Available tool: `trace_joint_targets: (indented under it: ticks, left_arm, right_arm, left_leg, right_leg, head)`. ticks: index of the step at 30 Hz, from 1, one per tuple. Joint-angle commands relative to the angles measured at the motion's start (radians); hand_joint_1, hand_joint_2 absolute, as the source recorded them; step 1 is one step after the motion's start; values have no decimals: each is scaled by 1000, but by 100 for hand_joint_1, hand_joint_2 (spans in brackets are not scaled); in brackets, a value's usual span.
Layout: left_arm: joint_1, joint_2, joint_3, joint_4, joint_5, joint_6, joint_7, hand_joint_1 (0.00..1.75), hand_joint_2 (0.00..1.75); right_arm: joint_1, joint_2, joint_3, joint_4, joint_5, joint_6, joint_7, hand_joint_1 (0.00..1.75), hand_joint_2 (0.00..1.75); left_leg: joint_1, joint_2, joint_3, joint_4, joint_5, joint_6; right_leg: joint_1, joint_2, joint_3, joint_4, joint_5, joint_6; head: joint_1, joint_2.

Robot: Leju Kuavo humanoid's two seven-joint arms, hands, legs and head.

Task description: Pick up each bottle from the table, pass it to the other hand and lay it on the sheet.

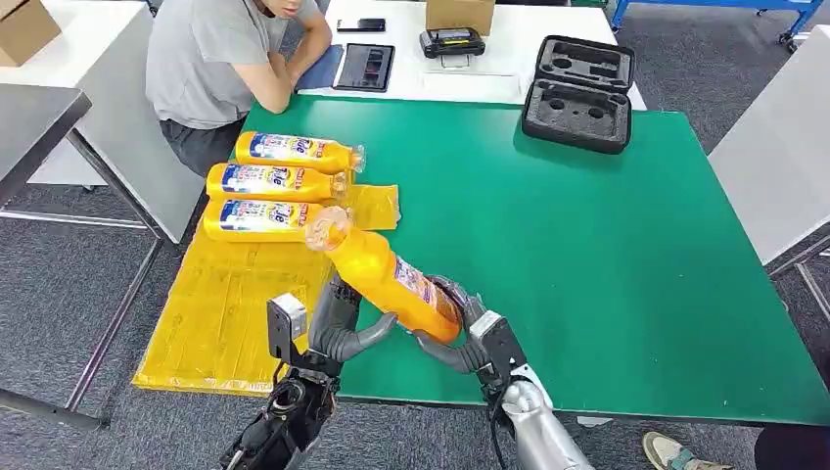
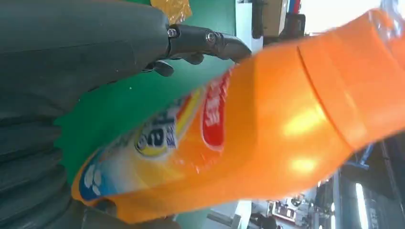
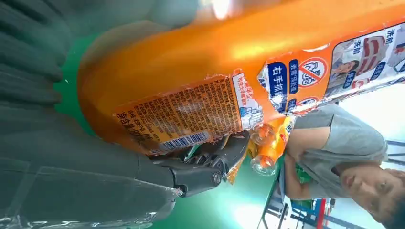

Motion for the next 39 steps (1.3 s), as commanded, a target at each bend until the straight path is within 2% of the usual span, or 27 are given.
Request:
trace_joint_targets:
  ticks: [1,17,18,19,25,27,28,37,38,39]
  left_arm:
    - [-52,7,-32,79,2,-7,4,0,175]
    - [-59,1,-36,80,6,-12,10,0,175]
    - [-60,1,-36,80,6,-11,10,157,175]
    - [-61,0,-36,80,6,-11,11,157,175]
    - [-61,0,-36,80,6,-11,11,157,175]
    - [-61,1,-36,79,6,-10,11,173,175]
    - [-60,0,-35,75,6,-8,11,175,175]
    - [-52,7,-47,78,-13,2,-13,175,175]
    - [-50,9,-46,72,-18,9,-13,175,175]
    - [-48,11,-43,67,-24,20,-13,175,175]
  right_arm:
    - [-72,-2,35,126,11,-21,-2,175,175]
    - [-85,12,44,153,16,-30,-2,175,175]
    - [-82,14,46,157,17,-28,-2,175,175]
    - [-80,17,48,156,19,-31,-2,175,175]
    - [-80,17,48,156,19,-31,-2,175,175]
    - [-80,17,49,163,21,-30,-2,175,175]
    - [-85,19,54,172,26,-31,-2,175,175]
    - [-85,24,66,216,26,-57,-2,175,175]
    - [-89,25,45,219,5,-67,-2,155,175]
    - [-91,29,29,222,-1,-100,-2,10,175]
  left_leg:
    - [0,0,4,-1,-1,-1]
    - [0,0,5,-1,-2,-1]
    - [0,1,8,-1,-3,-1]
    - [0,0,3,-1,-1,-1]
    - [0,0,4,-1,-1,-1]
    - [0,0,5,-1,-2,-1]
    - [0,1,6,-1,-2,-1]
    - [0,0,4,-1,-1,-1]
    - [0,0,7,-1,-2,-1]
    - [0,0,6,-1,-2,-1]
  right_leg:
    - [0,0,4,-1,-1,-1]
    - [0,0,5,-1,-2,-1]
    - [0,1,8,0,-3,-2]
    - [0,0,3,0,-1,-1]
    - [0,0,4,0,-2,-1]
    - [0,0,4,0,-2,-1]
    - [0,1,5,0,-2,-1]
    - [0,0,4,-1,-1,-1]
    - [0,0,6,-1,-2,-1]
    - [0,0,6,-1,-2,-1]
  head:
    - [1,0]
    - [0,0]
    - [0,0]
    - [0,0]
    - [0,0]
    - [0,0]
    - [0,0]
    - [0,0]
    - [0,0]
    - [0,0]
